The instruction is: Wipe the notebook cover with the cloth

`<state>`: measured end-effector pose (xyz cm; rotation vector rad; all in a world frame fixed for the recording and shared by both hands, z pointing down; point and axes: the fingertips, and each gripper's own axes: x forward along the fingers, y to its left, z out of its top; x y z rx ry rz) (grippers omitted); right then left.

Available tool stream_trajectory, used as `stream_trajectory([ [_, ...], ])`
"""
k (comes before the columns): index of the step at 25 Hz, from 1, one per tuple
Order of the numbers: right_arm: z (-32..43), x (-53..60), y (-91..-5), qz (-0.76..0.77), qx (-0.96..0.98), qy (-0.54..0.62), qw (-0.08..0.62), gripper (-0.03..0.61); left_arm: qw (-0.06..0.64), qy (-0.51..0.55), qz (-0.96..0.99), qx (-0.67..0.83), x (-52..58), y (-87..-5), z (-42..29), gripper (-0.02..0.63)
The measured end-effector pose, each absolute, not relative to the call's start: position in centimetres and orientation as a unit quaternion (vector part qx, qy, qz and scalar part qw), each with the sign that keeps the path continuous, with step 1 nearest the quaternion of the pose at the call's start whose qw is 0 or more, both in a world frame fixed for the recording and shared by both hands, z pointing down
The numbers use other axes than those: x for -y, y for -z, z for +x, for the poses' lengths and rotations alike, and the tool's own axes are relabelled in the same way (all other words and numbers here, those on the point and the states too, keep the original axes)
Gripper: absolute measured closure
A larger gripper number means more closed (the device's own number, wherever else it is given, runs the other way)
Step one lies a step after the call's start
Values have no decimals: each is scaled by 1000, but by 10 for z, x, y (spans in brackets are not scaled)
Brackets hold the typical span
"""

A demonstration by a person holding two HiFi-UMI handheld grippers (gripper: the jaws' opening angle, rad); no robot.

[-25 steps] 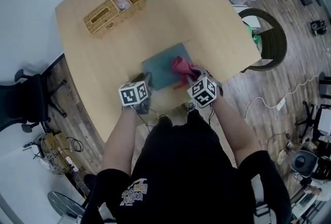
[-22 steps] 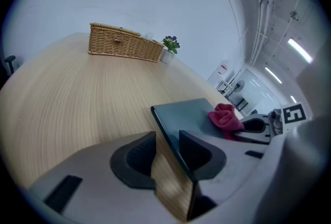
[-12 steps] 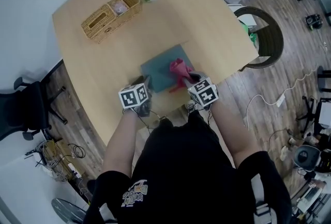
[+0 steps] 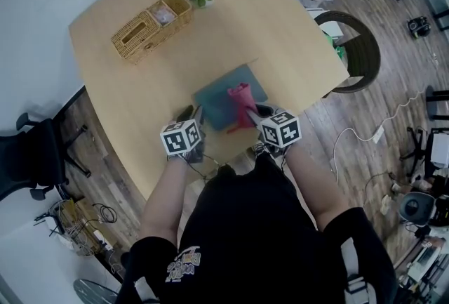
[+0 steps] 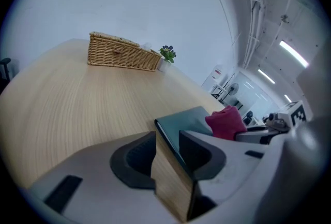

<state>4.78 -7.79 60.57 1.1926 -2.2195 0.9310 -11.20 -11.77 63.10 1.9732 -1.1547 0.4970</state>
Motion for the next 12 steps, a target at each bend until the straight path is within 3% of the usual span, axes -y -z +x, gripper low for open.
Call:
stream_trajectory([
  [12, 21, 75, -572, 450, 812, -321, 190, 511, 289, -209, 832, 425, 110, -576, -116, 579],
])
